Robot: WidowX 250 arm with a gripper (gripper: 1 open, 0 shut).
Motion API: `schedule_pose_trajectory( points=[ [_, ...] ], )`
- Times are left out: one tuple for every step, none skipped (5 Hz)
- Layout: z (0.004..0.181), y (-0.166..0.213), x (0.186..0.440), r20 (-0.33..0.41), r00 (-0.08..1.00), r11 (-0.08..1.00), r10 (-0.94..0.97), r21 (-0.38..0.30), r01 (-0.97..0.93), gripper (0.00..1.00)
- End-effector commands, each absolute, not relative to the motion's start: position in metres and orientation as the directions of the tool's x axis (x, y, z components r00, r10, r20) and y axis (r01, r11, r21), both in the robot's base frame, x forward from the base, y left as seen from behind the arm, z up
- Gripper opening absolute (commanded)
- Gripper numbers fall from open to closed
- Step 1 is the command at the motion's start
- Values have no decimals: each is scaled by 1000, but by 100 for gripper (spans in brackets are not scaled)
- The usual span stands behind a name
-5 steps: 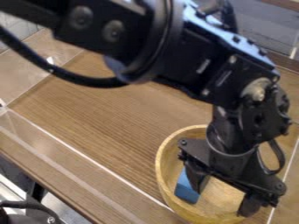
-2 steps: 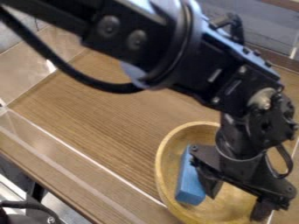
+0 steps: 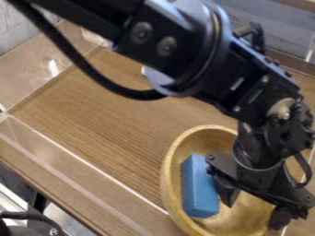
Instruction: Put the blue block in the brown bowl
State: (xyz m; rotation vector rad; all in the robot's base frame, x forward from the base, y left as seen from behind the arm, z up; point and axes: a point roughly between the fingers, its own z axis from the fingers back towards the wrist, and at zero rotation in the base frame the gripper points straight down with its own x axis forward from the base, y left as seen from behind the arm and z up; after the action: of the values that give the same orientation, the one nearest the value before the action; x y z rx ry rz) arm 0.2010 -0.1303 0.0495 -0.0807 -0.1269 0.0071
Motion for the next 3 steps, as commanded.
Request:
schedule_pose_trajectory(
  points=[
    [51, -129, 207, 131, 991, 997, 27, -80, -17, 100],
    [48, -125, 207, 120, 992, 997, 30, -69, -22, 100],
    [46, -124, 210, 121, 992, 997, 34, -68, -26, 0]
  ],
)
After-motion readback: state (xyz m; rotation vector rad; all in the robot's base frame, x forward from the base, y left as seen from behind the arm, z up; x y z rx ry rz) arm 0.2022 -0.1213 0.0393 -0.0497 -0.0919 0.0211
